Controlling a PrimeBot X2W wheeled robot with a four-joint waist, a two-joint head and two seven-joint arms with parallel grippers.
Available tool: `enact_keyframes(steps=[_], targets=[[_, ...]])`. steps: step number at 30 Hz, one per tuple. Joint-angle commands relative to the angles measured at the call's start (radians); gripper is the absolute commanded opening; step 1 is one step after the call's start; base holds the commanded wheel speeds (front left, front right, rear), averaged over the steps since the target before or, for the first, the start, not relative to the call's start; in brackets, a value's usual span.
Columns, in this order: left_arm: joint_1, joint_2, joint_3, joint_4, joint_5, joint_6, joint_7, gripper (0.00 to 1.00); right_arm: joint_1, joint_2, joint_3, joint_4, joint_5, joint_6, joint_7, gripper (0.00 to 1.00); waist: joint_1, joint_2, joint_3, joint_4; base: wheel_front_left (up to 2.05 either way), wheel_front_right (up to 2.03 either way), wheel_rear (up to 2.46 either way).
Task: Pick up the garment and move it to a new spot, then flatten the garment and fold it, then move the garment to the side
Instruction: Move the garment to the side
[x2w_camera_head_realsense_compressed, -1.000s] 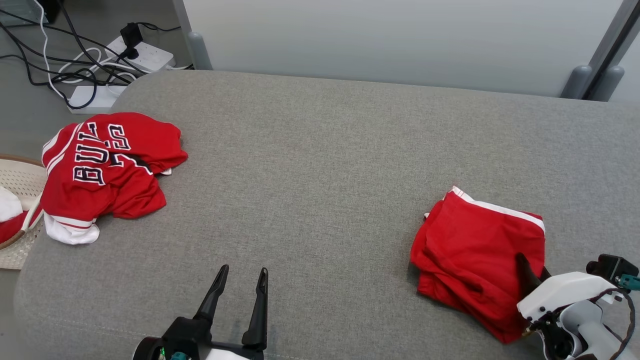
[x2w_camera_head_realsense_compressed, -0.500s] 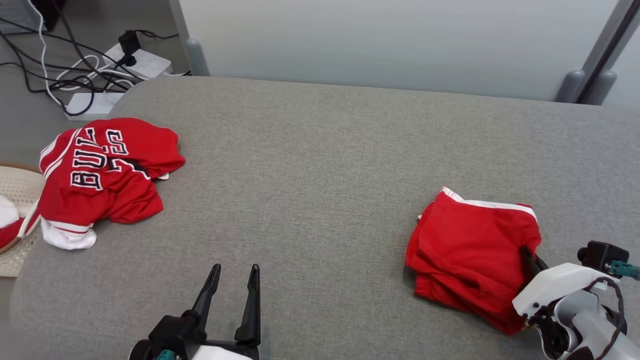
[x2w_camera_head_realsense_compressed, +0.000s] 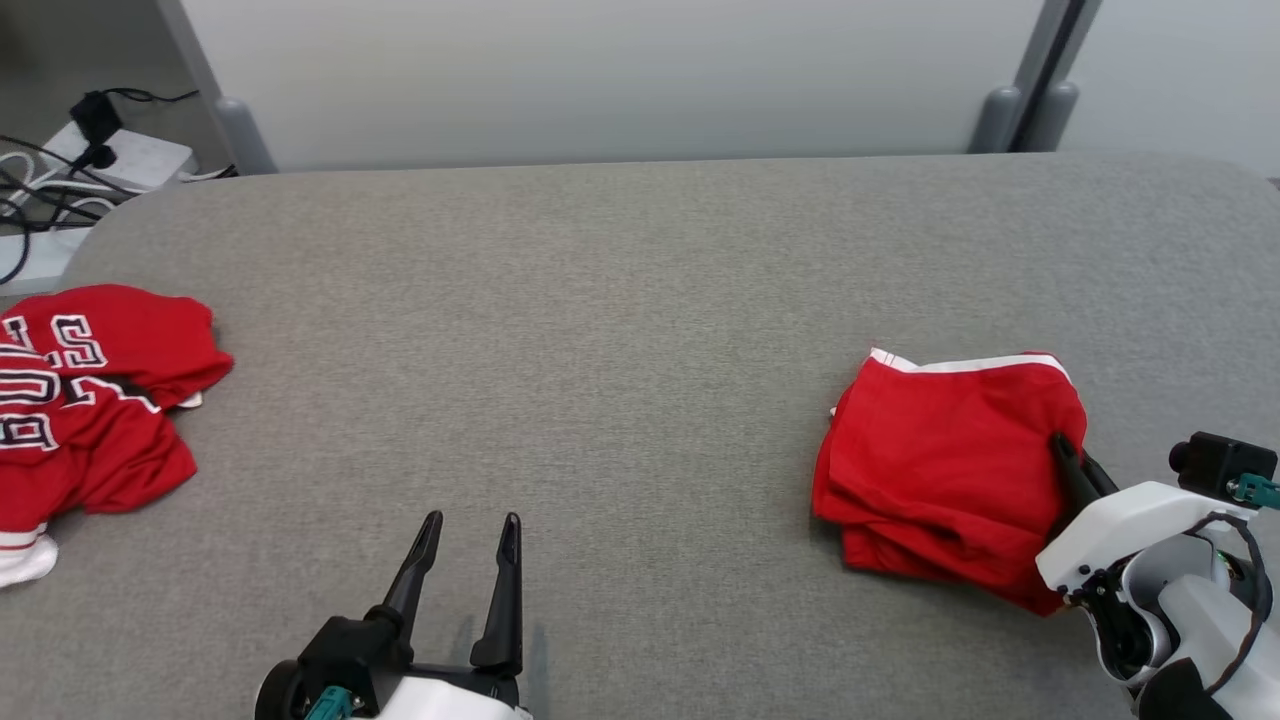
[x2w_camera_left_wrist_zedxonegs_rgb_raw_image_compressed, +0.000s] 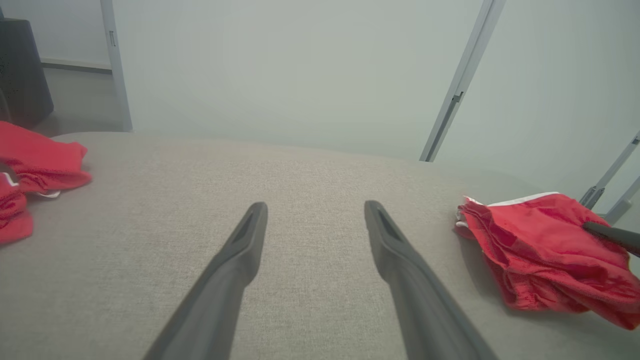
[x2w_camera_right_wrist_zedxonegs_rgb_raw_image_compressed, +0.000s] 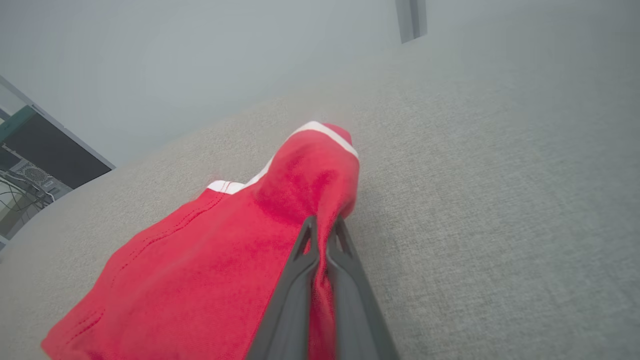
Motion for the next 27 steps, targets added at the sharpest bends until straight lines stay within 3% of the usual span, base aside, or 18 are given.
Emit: enact_keyframes(steps=[1,10,27], targets=[[-0.064,0.000,0.032,-0.028,0.016,0.000,-0.011,1.00,-0.010,-0.010,-0.006,-0.034,-0.023,0.004,-0.022,0.00,0.0000,0.0000,0.014,-0.055,0.00,0.00,0.00],[-0.090,0.000,0.036,-0.024,0.035,-0.006,-0.011,1.00,0.008,0.007,-0.070,-0.073,-0.081,0.004,-0.022,0.00,0.0000,0.0000,0.036,-0.174,0.00,0.00,0.00],[-0.124,0.000,0.037,-0.012,0.062,-0.021,-0.011,1.00,0.021,0.035,-0.116,-0.104,-0.120,0.004,-0.022,0.00,0.0000,0.0000,0.073,-0.322,0.00,0.00,0.00]])
